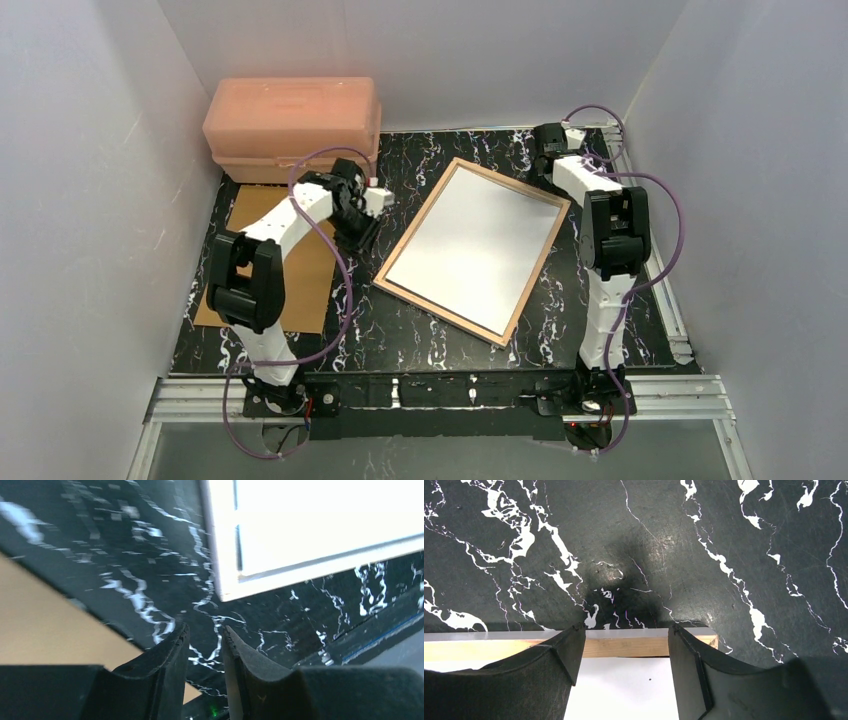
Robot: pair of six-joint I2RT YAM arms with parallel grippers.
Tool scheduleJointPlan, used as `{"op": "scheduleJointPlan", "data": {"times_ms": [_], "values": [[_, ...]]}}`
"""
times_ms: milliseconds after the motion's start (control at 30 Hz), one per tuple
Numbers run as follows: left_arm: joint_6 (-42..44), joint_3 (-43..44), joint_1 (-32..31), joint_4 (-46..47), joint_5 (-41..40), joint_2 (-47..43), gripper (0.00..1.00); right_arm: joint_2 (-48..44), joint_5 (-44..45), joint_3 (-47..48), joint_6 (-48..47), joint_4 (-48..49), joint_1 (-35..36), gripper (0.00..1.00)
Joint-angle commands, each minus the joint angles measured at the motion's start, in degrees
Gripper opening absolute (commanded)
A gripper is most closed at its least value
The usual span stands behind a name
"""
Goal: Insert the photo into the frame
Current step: Adjust the photo frame item at the center of the board.
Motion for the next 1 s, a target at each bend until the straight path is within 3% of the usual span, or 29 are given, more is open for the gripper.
{"op": "scheduleJointPlan", "data": {"times_ms": [0,500,733,967], "values": [[2.25,-5.06,-4.23,-1.99,1.6,-2.0,0.3,1.12,-2.23,2.99,0.05,1.75,-1.9,0.7],[-0.45,-12.73,-9.64,4.72,-4.97,-3.36,0.3,5.35,-4.08,5.37,-0.14,-0.35,-2.91,0.63],[-4.1,-9.35,-9.83,8.31,-7.0,1.83,0.3,-3.5,-4.62,-8.22,3.73,1.22,-2.98,0.55],[-5.32,-2.93,-9.35,10.35,-12.68,6.51,0.29,-17.54,-4.77,-28.49,8.39,3.07,-2.85,0.52]]}}
